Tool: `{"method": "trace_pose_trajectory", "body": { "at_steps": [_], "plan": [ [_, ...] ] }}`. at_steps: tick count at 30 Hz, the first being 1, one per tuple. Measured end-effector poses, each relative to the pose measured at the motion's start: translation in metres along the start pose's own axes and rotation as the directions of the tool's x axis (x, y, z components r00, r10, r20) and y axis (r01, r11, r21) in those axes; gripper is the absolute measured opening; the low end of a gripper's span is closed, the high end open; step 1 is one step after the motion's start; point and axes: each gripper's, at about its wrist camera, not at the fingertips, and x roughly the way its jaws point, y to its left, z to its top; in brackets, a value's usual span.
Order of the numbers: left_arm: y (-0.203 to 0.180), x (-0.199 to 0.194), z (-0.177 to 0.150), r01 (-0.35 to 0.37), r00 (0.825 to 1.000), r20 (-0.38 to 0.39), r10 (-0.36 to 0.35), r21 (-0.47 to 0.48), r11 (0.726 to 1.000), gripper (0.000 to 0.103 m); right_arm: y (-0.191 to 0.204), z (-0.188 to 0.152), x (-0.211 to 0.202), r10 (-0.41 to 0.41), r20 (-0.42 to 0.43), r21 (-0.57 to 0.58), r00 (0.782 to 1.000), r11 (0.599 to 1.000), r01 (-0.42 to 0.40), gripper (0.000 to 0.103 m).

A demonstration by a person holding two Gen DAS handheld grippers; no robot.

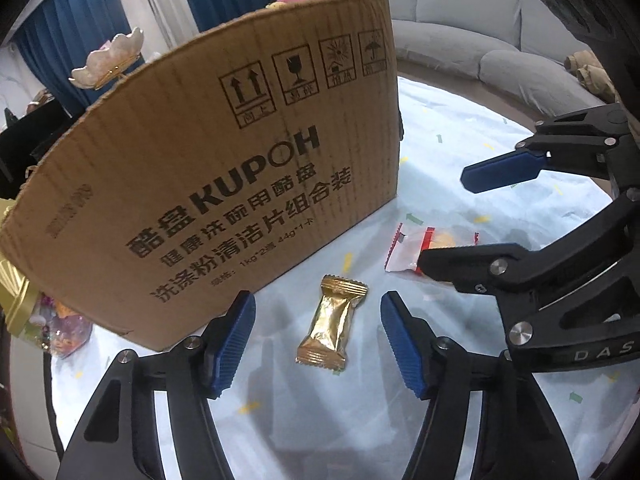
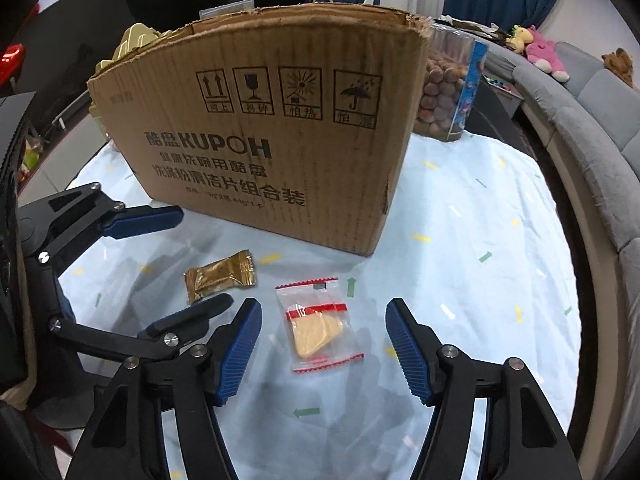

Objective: Organize snacks
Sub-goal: 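Withdraw both tools and lower the left toward the gold candy while the right approaches the yellow pastry packet, then grasp the gold-wrapped candy with the left tool while the right tool grasps the clear yellow pastry packet, then lift and carry both held snacks over the open cardboard box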

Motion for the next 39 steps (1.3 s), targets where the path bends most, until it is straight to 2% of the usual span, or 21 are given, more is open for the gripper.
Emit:
{"method": "trace_pose_trajectory", "body": {
  "at_steps": [11, 14, 17, 23, 25, 27, 39],
  "plan": [
    [0.002, 0.018, -0.010, 0.049, 0.998, -0.034, -0.050, -0.013, 0.999, 0.046, -0.003, -0.006, 0.023, 0.036, -0.033, 0.000, 0.999, 0.999, -0.036, 0.059],
    [0.003, 0.019, -0.013, 0.056, 0.998, -0.022, -0.057, -0.023, 0.998, 0.044, -0.006, -0.008, 0.027, 0.047, -0.040, 0.015, 0.998, 0.999, -0.047, 0.055],
    [0.005, 0.018, -0.013, 0.073, 0.997, -0.017, -0.074, -0.046, 0.996, 0.039, -0.008, -0.009, 0.029, 0.052, -0.039, 0.023, 0.998, 0.998, -0.052, 0.055],
    [0.007, 0.013, -0.022, 0.099, 0.995, -0.007, -0.099, -0.063, 0.993, 0.025, -0.005, -0.013, 0.028, 0.028, -0.022, 0.005, 0.999, 1.000, -0.028, 0.044],
    [0.006, 0.012, -0.023, 0.098, 0.995, -0.006, -0.099, -0.069, 0.993, 0.024, -0.005, -0.014, 0.026, 0.023, -0.017, 0.012, 1.000, 1.000, -0.023, 0.037],
    [0.008, 0.012, -0.022, 0.094, 0.995, -0.007, -0.095, -0.075, 0.993, 0.022, -0.006, -0.014, 0.025, 0.023, -0.014, 0.018, 1.000, 1.000, -0.023, 0.036],
    [0.015, -0.001, -0.031, 0.052, 0.997, -0.053, -0.062, -0.170, 0.984, 0.021, -0.006, -0.009, 0.012, 0.029, -0.017, 0.058, 0.999, 0.998, -0.028, 0.035]
  ]
}}
